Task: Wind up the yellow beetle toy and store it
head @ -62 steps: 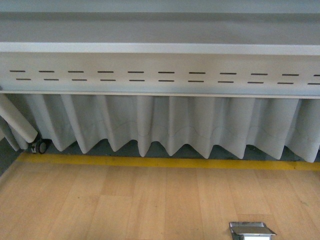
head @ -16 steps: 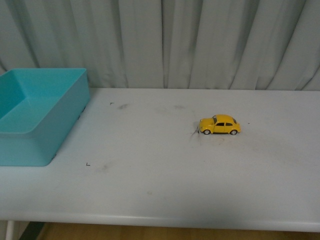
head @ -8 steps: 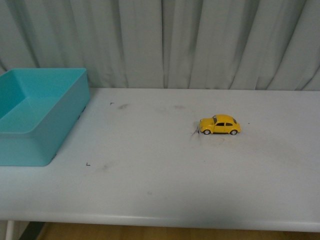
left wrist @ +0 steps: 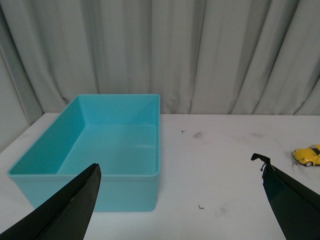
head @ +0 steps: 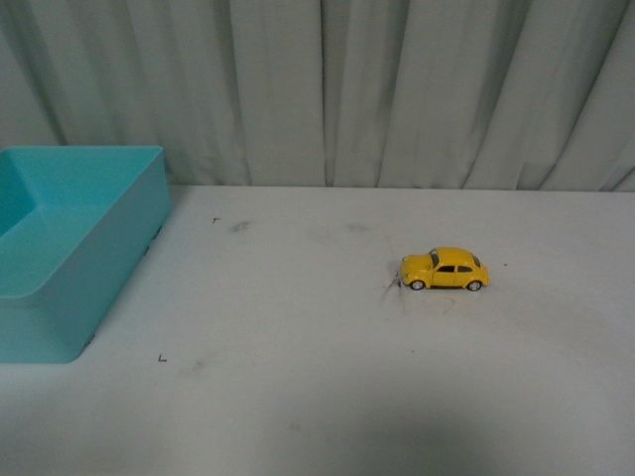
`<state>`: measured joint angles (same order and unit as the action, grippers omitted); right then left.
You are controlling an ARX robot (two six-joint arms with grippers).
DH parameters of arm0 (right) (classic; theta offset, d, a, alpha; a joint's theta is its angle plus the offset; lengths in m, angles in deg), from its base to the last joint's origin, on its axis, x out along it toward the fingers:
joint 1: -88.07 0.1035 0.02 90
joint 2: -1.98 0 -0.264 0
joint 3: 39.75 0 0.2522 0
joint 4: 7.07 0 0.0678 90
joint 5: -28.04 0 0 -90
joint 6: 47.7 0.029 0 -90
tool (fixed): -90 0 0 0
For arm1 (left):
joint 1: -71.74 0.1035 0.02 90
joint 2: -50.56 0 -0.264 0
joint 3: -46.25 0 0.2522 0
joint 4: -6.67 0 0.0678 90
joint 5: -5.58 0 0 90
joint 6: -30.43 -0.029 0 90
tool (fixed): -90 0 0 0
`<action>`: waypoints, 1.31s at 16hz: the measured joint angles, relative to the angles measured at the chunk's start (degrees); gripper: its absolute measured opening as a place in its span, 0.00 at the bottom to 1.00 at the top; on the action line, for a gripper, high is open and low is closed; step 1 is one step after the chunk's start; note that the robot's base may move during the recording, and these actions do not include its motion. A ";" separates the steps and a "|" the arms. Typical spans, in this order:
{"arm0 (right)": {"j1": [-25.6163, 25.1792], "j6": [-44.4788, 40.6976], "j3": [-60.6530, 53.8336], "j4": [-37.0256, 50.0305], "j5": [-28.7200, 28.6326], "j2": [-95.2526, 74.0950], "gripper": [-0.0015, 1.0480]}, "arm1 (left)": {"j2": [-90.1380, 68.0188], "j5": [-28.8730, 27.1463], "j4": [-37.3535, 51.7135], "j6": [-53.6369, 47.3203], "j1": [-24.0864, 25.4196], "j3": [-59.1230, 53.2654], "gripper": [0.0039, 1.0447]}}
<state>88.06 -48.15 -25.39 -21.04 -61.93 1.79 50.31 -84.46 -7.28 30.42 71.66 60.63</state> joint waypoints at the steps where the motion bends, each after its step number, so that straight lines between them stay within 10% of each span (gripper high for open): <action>1: 0.00 0.00 0.00 0.00 0.00 0.00 0.94 | 0.00 0.00 0.00 0.00 0.00 0.00 0.94; 21: -0.90 1.03 1.99 -7.19 -3.67 -2.05 0.94 | 0.00 -0.02 -0.07 0.00 0.00 0.00 0.94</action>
<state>87.16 -47.12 -23.40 -28.23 -65.60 -0.27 50.31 -84.48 -7.34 30.42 71.66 60.63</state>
